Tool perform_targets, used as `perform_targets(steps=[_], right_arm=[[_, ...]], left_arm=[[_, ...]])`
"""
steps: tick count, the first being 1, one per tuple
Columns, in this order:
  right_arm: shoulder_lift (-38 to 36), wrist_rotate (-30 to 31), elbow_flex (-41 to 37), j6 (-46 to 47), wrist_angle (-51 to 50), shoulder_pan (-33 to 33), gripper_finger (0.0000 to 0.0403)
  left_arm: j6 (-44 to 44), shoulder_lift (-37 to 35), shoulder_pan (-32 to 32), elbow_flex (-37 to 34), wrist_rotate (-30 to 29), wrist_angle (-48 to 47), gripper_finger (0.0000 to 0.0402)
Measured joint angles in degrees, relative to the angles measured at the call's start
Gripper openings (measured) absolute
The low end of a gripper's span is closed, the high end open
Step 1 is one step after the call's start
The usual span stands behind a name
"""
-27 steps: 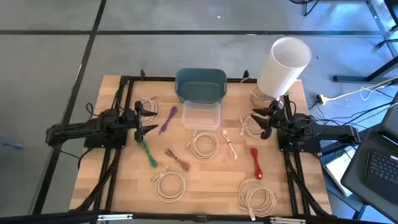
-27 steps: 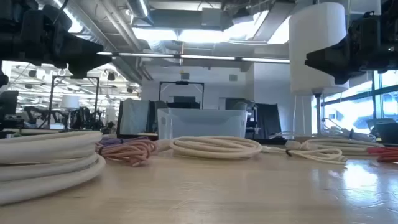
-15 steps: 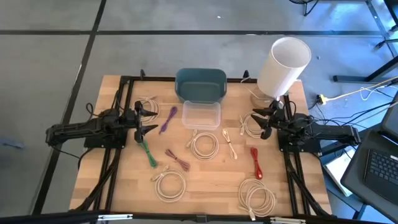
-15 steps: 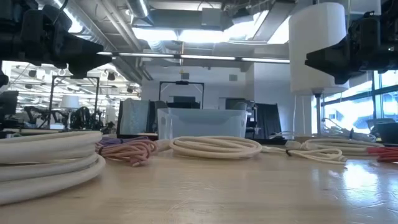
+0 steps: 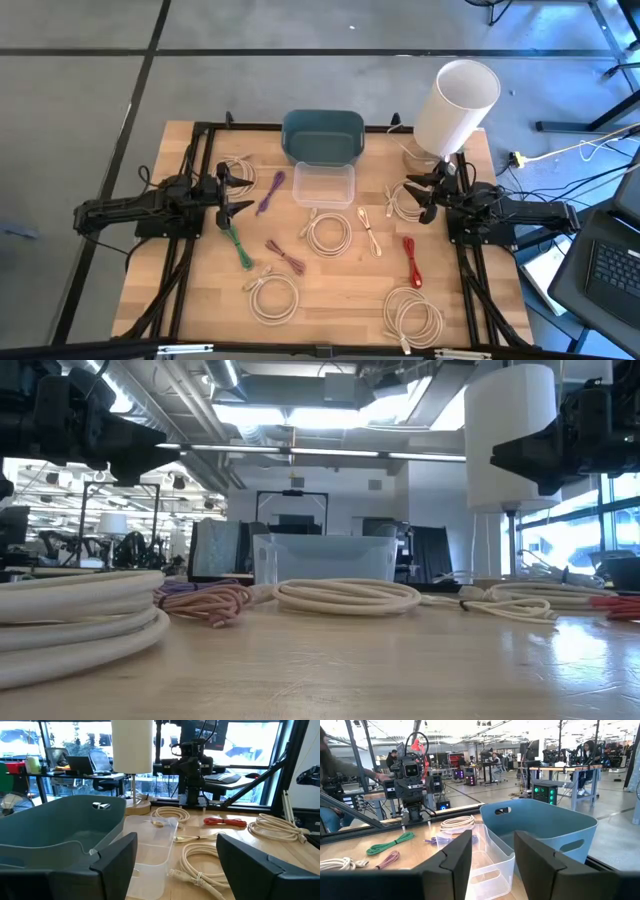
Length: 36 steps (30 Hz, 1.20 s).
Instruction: Pick & Place USB Port
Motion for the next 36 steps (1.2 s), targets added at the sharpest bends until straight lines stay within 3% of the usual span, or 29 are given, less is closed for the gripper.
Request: perform_targets(steps=[29, 36], right_arm=[[0.0, -0.1, 0.0, 0.5, 0.0, 0.0, 0.0148], [0.0, -5.1, 0.0, 8.0, -0.2, 0.0, 0.0148]], left_arm=[[0.6, 0.0, 0.0, 0.0, 0.0, 0.0, 0.0267], [-3.7, 0.0, 0.0, 0.0, 0.0, 0.1, 0.0267]])
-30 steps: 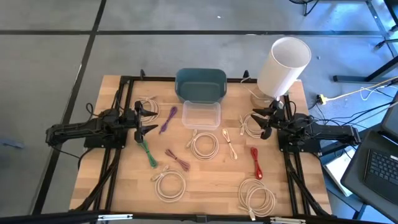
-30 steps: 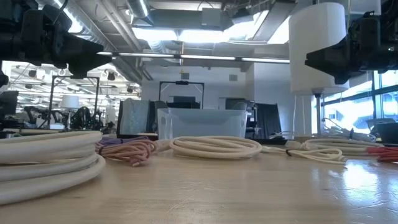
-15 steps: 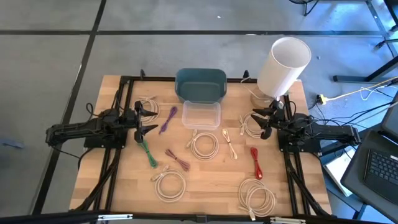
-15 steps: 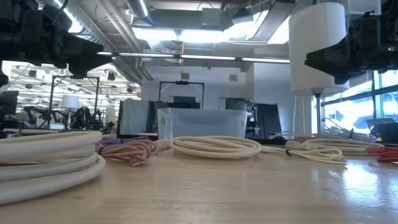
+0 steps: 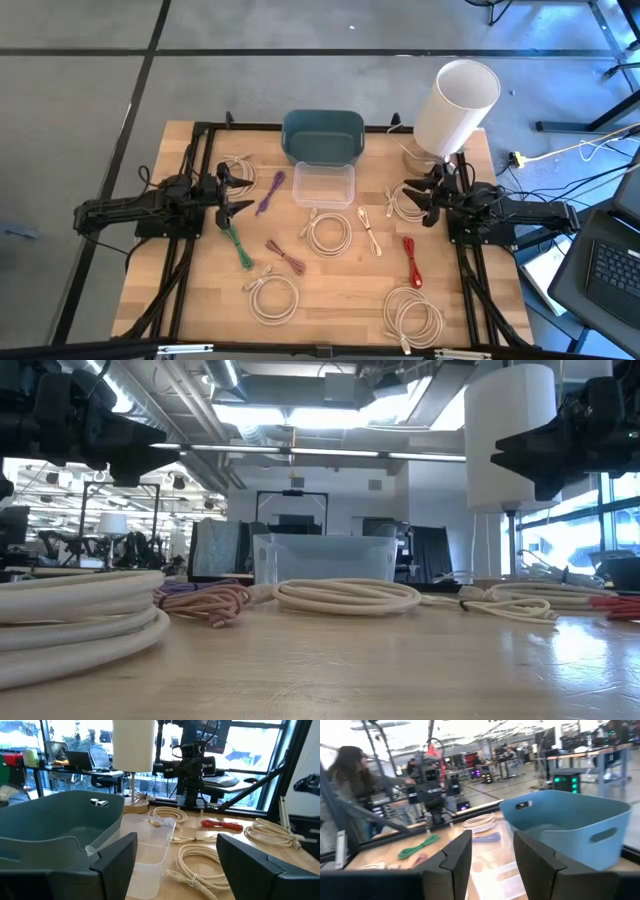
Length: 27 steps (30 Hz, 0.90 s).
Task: Pick & Place USB Port
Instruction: Put the brown HDMI cable into the blue bin
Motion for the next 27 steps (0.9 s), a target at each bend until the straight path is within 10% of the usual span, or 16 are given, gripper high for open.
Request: perform_targets(steps=[20, 27], right_arm=[[0.0, -2.6, 0.0, 3.7, -0.8, 0.0, 0.0148], [0.0, -4.6, 0.0, -3.7, -0.3, 0.0, 0.0148]], left_arm=[[9.6, 0.0, 0.0, 0.0, -11.3, 19.1, 0.0267], [-0.1, 0.0, 0.0, 0.0, -12.4, 19.4, 0.0267]])
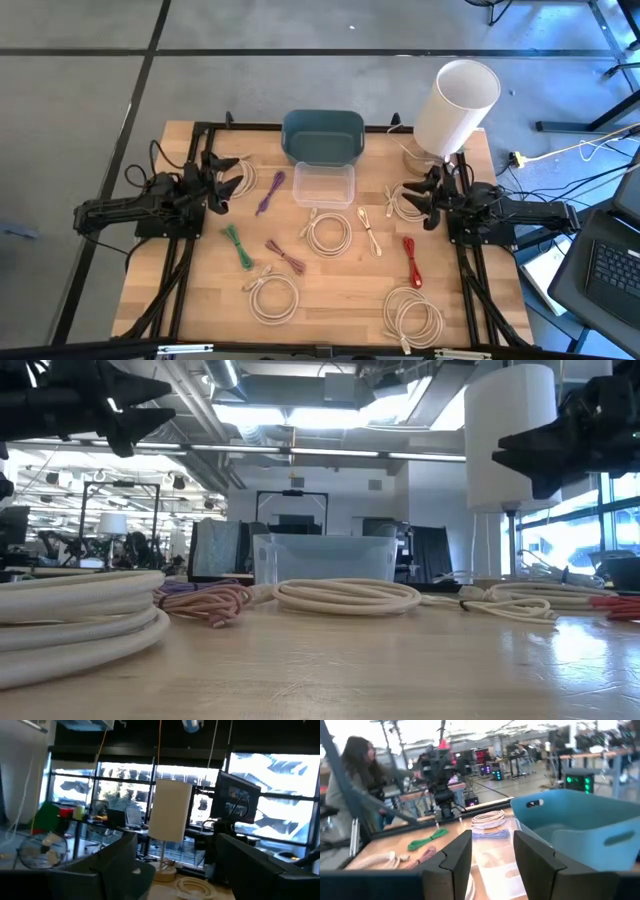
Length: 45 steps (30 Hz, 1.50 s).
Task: Pick & Place USB Port
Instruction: Put the brown HDMI cable into the blue bin
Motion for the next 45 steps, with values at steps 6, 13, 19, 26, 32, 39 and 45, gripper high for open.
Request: perform_targets(steps=[6, 13, 19, 26, 32, 39, 45], right_arm=[[0.0, -3.9, 0.0, -0.9, 3.5, 0.0, 0.0148], [0.0, -4.4, 0.0, -4.5, 4.6, 0.0, 0.0148], [0.0, -4.5, 0.0, -1.5, 1.0, 0.0, 0.0148], [2.2, -5.3, 0.0, -1.2, -1.6, 0.0, 0.0148], [5.9, -4.1, 0.0, 0.4, -1.4, 0.0, 0.0148], [11.0, -5.4, 6.6, -2.4, -2.1, 0.3, 0.0148], [14.1, -8.3, 10.2, -2.7, -6.8, 1.9, 0.0148]], left_arm=[[-5.4, 0.0, 0.0, 0.0, 1.5, -3.2, 0.0267], [-6.8, 0.0, 0.0, 0.0, 1.9, -6.1, 0.0267], [-10.6, 3.0, -1.2, 0.0, 1.5, -7.5, 0.0267], [-14.6, 10.0, -3.0, 0.0, -1.7, -7.5, 0.0267], [-10.1, 16.1, -3.2, 0.5, -0.2, -7.2, 0.0267], [-4.8, 19.0, -3.2, 2.2, 4.6, -3.0, 0.0267], [-2.7, 19.3, -3.2, 2.1, 2.8, -4.6, 0.0267]])
